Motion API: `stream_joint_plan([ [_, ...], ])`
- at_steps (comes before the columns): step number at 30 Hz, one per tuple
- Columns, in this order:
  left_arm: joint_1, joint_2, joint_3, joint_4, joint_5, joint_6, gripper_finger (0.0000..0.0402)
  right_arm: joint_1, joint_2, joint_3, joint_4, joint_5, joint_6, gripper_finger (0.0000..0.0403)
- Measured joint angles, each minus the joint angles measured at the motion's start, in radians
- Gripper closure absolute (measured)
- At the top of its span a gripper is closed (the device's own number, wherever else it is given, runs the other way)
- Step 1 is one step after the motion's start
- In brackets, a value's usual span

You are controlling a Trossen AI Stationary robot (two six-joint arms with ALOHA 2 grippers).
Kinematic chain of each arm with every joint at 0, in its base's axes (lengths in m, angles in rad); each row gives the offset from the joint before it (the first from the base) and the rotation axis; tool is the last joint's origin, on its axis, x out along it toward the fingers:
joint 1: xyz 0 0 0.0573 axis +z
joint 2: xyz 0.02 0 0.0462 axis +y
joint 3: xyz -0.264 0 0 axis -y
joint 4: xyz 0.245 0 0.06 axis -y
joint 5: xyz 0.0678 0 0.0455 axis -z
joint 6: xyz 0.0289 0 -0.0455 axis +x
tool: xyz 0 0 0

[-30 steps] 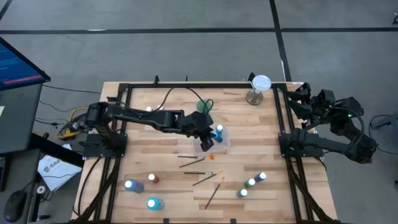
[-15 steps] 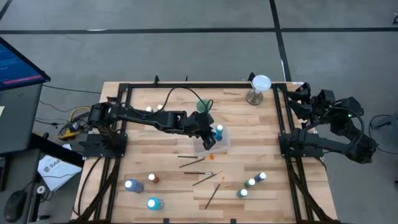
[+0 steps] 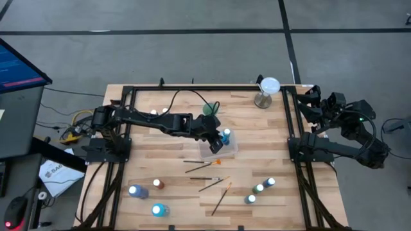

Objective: Pick & Place Paint Supplies
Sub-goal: Put the blue paint bottle into the transparent bin

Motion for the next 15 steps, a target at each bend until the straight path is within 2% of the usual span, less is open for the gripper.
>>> stream_joint_plan([
  [10,0.0,0.0,0.0,0.0,0.026,0.01,0.0296,0.0,0.0,0.0,0.0,0.0,0.0,0.023],
  [15,0.001,0.0,0.0,0.0,0.026,0.062,0.0296,0.0,0.0,0.0,0.0,0.0,0.0,0.023],
])
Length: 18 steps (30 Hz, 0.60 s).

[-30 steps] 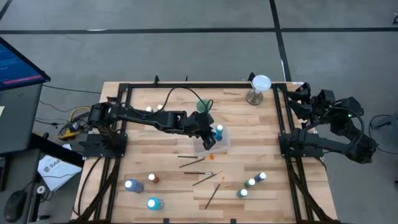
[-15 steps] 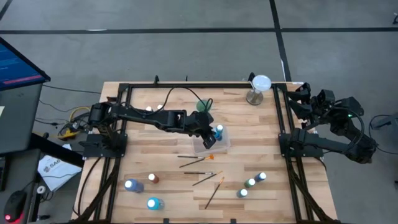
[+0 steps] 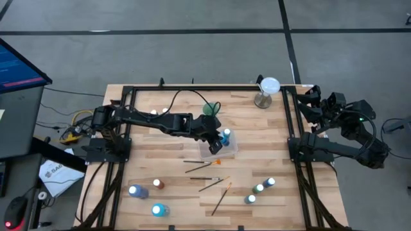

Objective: Pick & Place Paint Supplies
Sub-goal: Put the blue paint bottle into the transparent bin

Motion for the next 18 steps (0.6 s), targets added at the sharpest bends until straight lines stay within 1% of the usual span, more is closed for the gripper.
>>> stream_joint_plan([
  [6,0.012,0.0,0.0,-0.003,0.043,0.048,0.0295,0.0,0.0,0.0,0.0,0.0,0.0,0.023],
  [14,0.036,0.0,0.0,-0.004,0.043,0.098,0.0295,0.0,0.0,0.0,0.0,0.0,0.0,0.023],
  [18,0.036,0.012,0.0,-0.001,0.02,0.115,0.0295,0.0,0.0,0.0,0.0,0.0,0.0,0.023],
])
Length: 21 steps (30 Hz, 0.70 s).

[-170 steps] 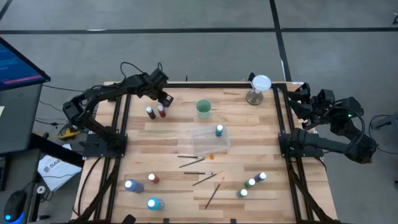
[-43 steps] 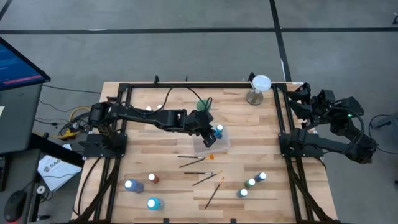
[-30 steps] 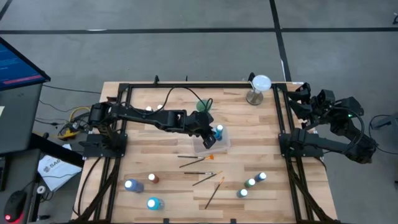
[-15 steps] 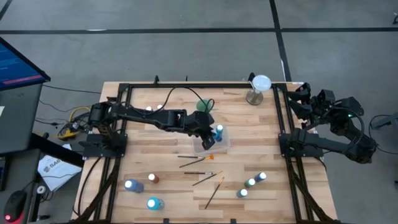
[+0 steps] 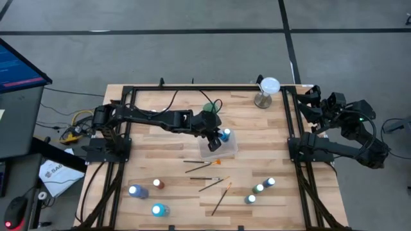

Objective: Pick & Place Paint Supplies
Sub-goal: Put the blue paint bottle into the transparent bin

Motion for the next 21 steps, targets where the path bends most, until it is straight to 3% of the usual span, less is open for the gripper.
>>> stream_joint_plan([
  [21,-0.07,0.01,-0.002,0.022,-0.049,-0.046,0.0295,0.0,0.0,0.0,0.0,0.0,0.0,0.023],
])
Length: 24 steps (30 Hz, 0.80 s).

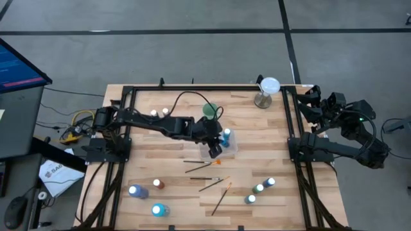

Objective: Pick & Place Paint Supplies
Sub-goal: Put the blue paint bottle into the transparent bin

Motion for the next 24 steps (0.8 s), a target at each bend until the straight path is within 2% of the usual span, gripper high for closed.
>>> stream_joint_plan([
  [16,0.002,-0.001,0.034,0.011,-0.008,0.114,0.0295,0.0,0.0,0.0,0.0,0.0,0.0,0.023],
  [24,0.008,-0.001,0.034,0.001,-0.01,0.124,0.0295,0.0,0.0,0.0,0.0,0.0,0.0,0.023],
])
